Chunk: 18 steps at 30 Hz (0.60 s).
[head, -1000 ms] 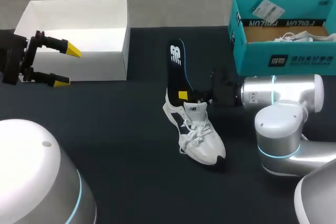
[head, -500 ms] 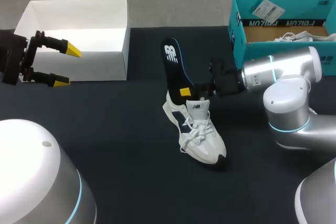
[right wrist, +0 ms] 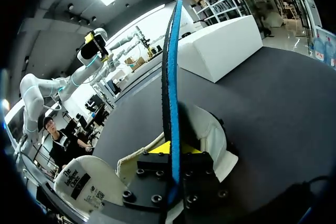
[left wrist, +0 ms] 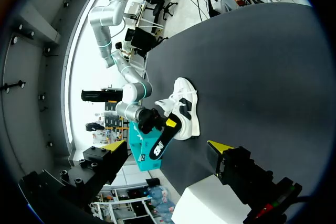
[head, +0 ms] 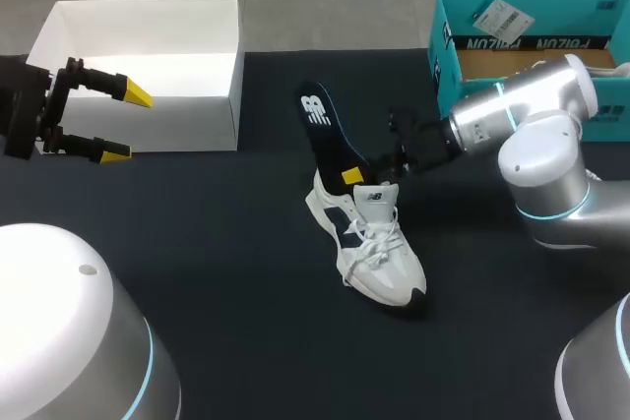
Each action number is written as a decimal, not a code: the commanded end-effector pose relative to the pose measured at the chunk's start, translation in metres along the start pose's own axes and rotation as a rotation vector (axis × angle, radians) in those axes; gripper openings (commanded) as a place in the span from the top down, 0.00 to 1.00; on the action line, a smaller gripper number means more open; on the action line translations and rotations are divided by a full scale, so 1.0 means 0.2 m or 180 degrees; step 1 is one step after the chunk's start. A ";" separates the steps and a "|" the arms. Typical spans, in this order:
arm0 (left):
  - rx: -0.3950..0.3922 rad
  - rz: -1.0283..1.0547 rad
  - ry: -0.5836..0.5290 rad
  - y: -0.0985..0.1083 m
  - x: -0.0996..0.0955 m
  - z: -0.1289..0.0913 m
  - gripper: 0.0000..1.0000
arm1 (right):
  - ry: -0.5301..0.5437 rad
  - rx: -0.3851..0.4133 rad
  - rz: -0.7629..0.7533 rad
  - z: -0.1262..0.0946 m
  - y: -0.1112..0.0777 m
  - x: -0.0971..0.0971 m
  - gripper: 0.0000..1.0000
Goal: Take the shoe out of the shoebox, open the shoe tongue, remove and reinsert the insole, then place the shoe into the shoebox
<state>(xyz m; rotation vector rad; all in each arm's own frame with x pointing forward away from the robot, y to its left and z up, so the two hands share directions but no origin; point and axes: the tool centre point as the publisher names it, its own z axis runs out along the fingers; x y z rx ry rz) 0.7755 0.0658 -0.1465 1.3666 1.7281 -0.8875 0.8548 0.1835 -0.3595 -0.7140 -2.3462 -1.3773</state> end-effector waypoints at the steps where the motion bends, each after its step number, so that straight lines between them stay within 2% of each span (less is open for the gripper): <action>1: 0.0000 -0.0003 0.0013 0.00 0.00 0.00 0.00 | -0.0021 -0.0010 -0.0004 0.00 0.00 0.01 0.38; 3: 0.0000 -0.0003 0.0013 0.00 0.00 0.00 0.00 | -0.0032 -0.0027 -0.0032 0.00 0.01 0.02 0.34; 5: 0.0000 -0.0003 0.0013 0.00 0.00 0.00 0.00 | -0.0035 -0.0027 -0.0063 0.00 0.03 0.03 0.43; 7: 0.0000 -0.0003 0.0013 0.00 0.00 0.00 0.00 | -0.0033 -0.0022 -0.0090 0.00 0.04 0.03 0.44; 9: 0.0000 -0.0003 0.0013 0.00 0.00 0.00 0.00 | -0.0034 -0.0018 -0.0106 0.00 0.05 0.04 0.50; 18: 0.0000 -0.0003 0.0013 0.00 0.00 0.00 0.00 | -0.0058 -0.0008 -0.0177 -0.01 0.08 0.06 0.58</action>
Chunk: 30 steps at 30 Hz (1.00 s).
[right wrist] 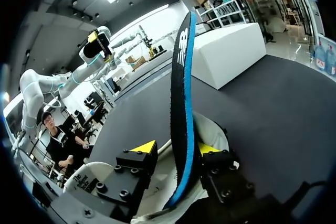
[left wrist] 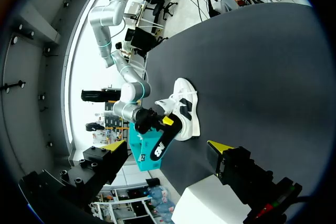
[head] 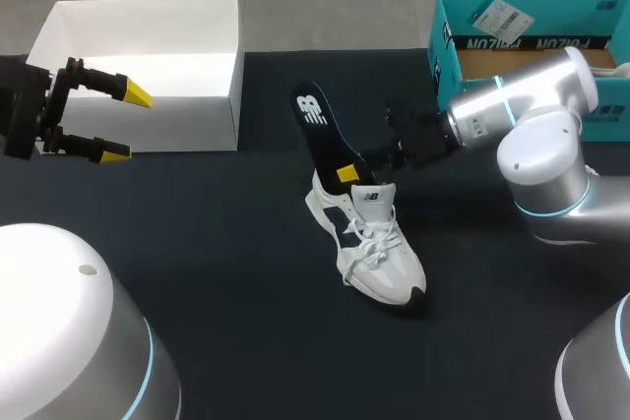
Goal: Take the shoe out of the shoebox, open the shoe tongue, remove and reinsert the insole, then place the shoe into the shoebox
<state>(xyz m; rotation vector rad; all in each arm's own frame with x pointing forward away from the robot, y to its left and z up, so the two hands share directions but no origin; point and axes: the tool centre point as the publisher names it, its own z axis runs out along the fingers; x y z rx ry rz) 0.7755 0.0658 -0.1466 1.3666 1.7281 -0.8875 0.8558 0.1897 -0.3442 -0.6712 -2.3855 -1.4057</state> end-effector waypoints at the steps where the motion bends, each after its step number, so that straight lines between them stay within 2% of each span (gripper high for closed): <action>1: 0.0000 -0.0003 0.0013 0.00 0.00 0.00 0.00 | -0.0021 0.0013 -0.0028 0.00 0.02 0.01 0.58; 3: 0.0000 -0.0003 0.0013 0.00 0.00 0.00 0.00 | -0.0029 0.0032 -0.0060 -0.01 0.03 0.02 0.62; 8: 0.0000 -0.0003 0.0013 0.00 0.00 0.00 0.00 | -0.0045 0.0065 -0.0081 -0.02 0.05 0.00 0.63; 9: 0.0000 -0.0003 0.0013 0.00 0.00 0.00 0.00 | -0.0050 0.0068 -0.0080 -0.02 0.05 0.00 0.66; 11: 0.0000 -0.0003 0.0013 0.00 0.00 0.00 0.00 | -0.0072 0.0085 -0.0073 -0.02 0.05 -0.01 0.93; 12: 0.0000 -0.0003 0.0013 0.00 0.00 0.00 0.00 | -0.0075 0.0087 -0.0072 -0.03 0.05 -0.01 1.00; 20: 0.0000 -0.0003 0.0013 0.00 0.00 0.00 0.00 | -0.0047 0.0214 -0.0107 -0.05 0.02 -0.03 1.00; 30: 0.0000 -0.0003 0.0013 0.00 0.00 0.00 0.00 | -0.0007 0.0454 -0.0116 -0.05 -0.12 -0.04 1.00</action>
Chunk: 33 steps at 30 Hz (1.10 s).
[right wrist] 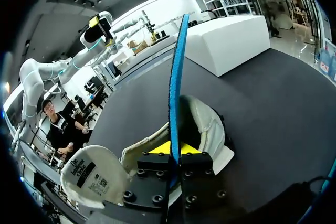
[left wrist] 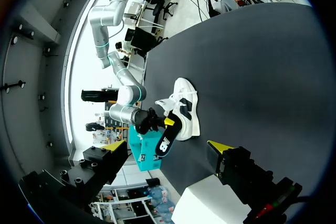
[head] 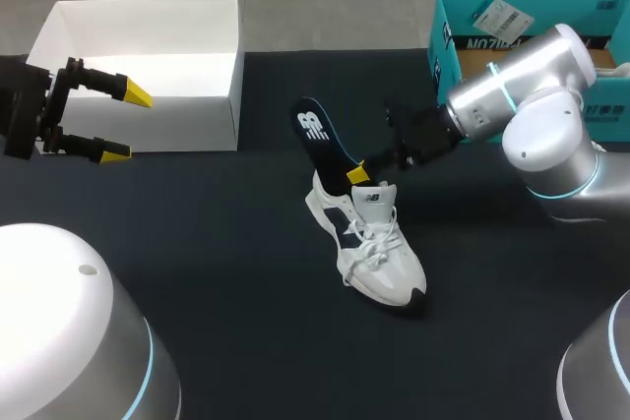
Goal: Take the shoe out of the shoebox, open the shoe tongue, remove and reinsert the insole, then place the shoe into the shoebox
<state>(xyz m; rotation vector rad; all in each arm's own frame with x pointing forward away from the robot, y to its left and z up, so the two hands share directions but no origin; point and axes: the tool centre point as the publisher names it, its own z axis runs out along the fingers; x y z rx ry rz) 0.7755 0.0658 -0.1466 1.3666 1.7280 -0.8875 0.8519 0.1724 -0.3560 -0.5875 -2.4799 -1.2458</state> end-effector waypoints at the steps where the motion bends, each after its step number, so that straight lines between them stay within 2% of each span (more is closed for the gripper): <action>1: 0.0000 -0.0003 0.0013 0.00 0.00 0.00 0.00 | -0.0031 0.0006 0.0033 0.00 -0.03 0.00 1.00; 2: 0.0000 -0.0003 0.0013 0.00 0.00 0.00 0.00 | -0.0034 -0.0031 0.0042 -0.01 -0.03 0.00 0.95; 3: 0.0000 -0.0003 0.0013 0.00 0.00 0.00 0.00 | -0.0051 -0.0079 0.0033 -0.02 -0.02 0.00 0.52; 4: 0.0000 -0.0003 0.0013 0.00 0.00 0.00 0.00 | -0.0062 -0.0103 0.0022 -0.03 -0.01 0.00 0.04; 6: 0.0000 -0.0003 0.0013 0.00 0.00 0.00 0.00 | -0.0077 -0.0132 -0.0016 -0.03 0.02 0.01 0.09; 7: 0.0000 -0.0003 0.0013 0.00 0.00 0.00 0.00 | -0.0082 -0.0137 -0.0039 -0.03 0.04 0.01 0.18; 9: 0.0000 -0.0003 0.0013 0.00 0.00 0.00 0.00 | -0.0083 -0.0152 -0.0079 -0.03 0.07 0.01 0.22; 11: 0.0000 -0.0003 0.0013 0.00 0.00 0.00 0.00 | -0.0074 -0.0146 -0.0111 -0.03 0.09 0.02 0.38; 12: 0.0000 -0.0003 0.0013 0.00 0.00 0.00 0.00 | -0.0069 -0.0136 -0.0135 -0.03 0.11 0.02 0.40; 14: 0.0000 -0.0003 0.0013 0.00 0.00 0.00 0.00 | -0.0062 -0.0127 -0.0162 -0.03 0.12 0.01 0.53; 19: 0.0000 -0.0003 0.0013 0.00 0.00 0.00 0.00 | -0.0055 -0.0093 -0.0193 -0.01 0.16 0.00 0.57; 22: 0.0000 -0.0003 0.0013 0.00 0.00 0.00 0.00 | -0.0049 -0.0078 -0.0197 0.00 0.17 -0.01 0.67; 23: 0.0000 -0.0003 0.0013 0.00 0.00 0.00 0.00 | -0.0053 -0.0070 -0.0197 0.00 0.17 -0.02 0.76; 25: 0.0000 -0.0003 0.0013 0.00 0.00 0.00 0.00 | -0.0066 -0.0072 -0.0185 0.01 0.17 -0.03 1.00; 33: 0.0000 -0.0003 0.0013 0.00 0.00 0.00 0.00 | -0.0102 0.0036 -0.0047 -0.01 0.05 -0.02 1.00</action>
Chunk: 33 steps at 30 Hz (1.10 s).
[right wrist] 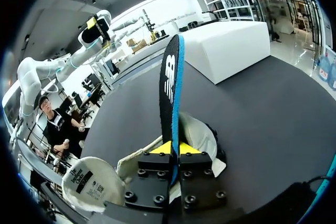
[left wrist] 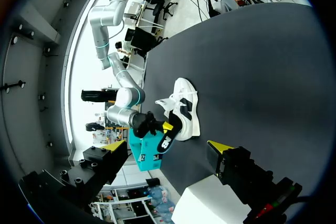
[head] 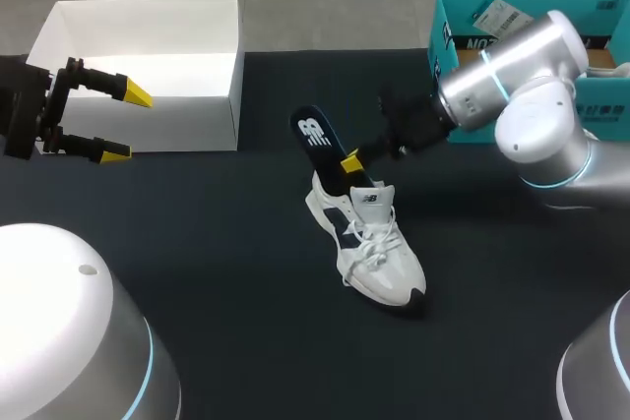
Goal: Take the shoe out of the shoebox, open the shoe tongue, remove and reinsert the insole, then place the shoe into the shoebox
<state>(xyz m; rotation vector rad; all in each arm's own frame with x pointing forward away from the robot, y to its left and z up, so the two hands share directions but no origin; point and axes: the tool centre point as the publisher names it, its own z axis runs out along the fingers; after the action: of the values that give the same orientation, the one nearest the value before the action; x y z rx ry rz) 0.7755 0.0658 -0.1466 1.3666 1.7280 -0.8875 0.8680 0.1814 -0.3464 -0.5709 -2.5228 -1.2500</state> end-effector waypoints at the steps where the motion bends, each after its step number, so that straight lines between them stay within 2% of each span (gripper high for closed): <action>1: 0.0000 -0.0003 0.0013 0.00 0.00 0.00 0.00 | -0.0016 0.0038 0.0074 -0.01 -0.08 0.02 1.00; 5: 0.0000 -0.0003 0.0013 0.00 0.00 0.00 0.00 | -0.0018 0.0085 0.0115 0.00 -0.14 0.04 1.00; 9: 0.0000 -0.0003 0.0013 0.00 0.00 0.00 0.00 | -0.0013 0.0095 0.0134 -0.01 -0.16 0.05 1.00; 11: 0.0000 -0.0003 0.0013 0.00 0.00 0.00 0.00 | 0.0001 0.0044 0.0133 -0.02 -0.13 0.05 1.00; 12: 0.0000 -0.0003 0.0013 0.00 0.00 0.00 0.00 | 0.0003 0.0021 0.0121 -0.02 -0.12 0.05 0.75; 13: 0.0000 -0.0003 0.0013 0.00 0.00 0.00 0.00 | 0.0005 0.0007 0.0101 -0.03 -0.10 0.05 0.61; 16: 0.0000 -0.0003 0.0013 0.00 0.00 0.00 0.00 | 0.0019 -0.0048 0.0023 -0.02 -0.01 0.04 0.42; 21: 0.0000 -0.0003 0.0013 0.00 0.00 0.00 0.00 | 0.0042 -0.0064 -0.0081 0.00 0.08 0.00 0.53; 25: 0.0000 -0.0003 0.0013 0.00 0.00 0.00 0.00 | 0.0050 -0.0061 -0.0115 0.01 0.13 -0.01 0.58; 27: 0.0000 -0.0003 0.0013 0.00 0.00 0.00 0.00 | 0.0047 -0.0075 -0.0125 0.02 0.14 -0.02 0.70; 30: 0.0000 -0.0003 0.0013 0.00 0.00 0.00 0.00 | 0.0022 -0.0085 -0.0131 0.02 0.14 -0.02 1.00; 33: 0.0000 -0.0003 0.0013 0.00 0.00 0.00 0.00 | -0.0010 -0.0061 -0.0112 0.02 0.13 -0.02 1.00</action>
<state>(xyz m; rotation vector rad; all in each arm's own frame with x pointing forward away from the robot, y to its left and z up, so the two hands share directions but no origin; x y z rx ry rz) 0.7755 0.0658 -0.1466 1.3666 1.7281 -0.8875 0.8850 0.1959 -0.3305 -0.5272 -2.5303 -1.2946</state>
